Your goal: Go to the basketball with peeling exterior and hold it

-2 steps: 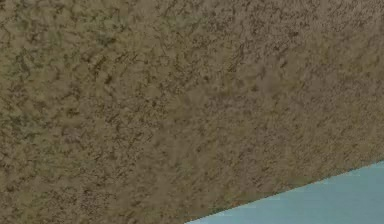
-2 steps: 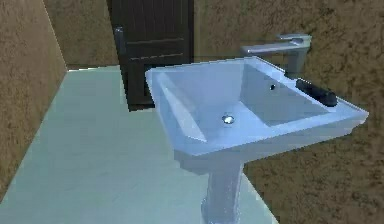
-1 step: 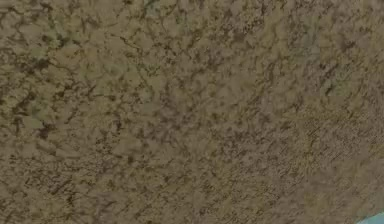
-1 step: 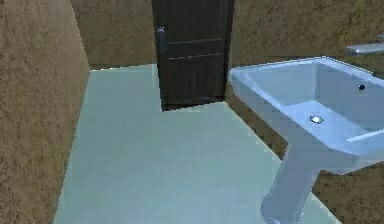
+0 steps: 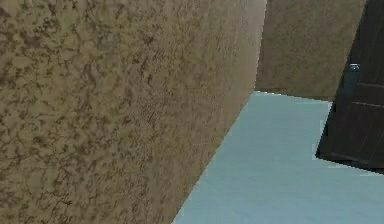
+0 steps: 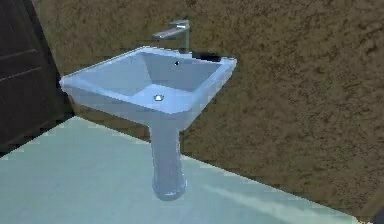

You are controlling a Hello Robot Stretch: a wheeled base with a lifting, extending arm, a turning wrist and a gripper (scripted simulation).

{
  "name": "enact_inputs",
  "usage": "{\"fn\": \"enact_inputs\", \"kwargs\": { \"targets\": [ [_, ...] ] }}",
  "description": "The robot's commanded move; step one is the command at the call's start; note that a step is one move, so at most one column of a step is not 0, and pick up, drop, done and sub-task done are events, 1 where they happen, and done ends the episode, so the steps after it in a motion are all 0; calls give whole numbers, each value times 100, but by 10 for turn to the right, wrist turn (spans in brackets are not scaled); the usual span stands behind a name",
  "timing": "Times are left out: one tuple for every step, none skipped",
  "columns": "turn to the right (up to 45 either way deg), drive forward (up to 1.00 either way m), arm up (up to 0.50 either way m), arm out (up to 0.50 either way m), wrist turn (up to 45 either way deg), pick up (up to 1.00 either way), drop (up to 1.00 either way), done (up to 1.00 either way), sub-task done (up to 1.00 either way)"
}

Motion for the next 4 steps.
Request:
{"fn": "enact_inputs", "kwargs": {
  "targets": [
    [450,0,0,0,0,0,0,0,0],
    [240,0,0,0,0,0,0,0,0],
    [0,20,0,0,0,0,0,0,0],
    [-450,0,0,0,0,0,0,0,0]
  ]
}}
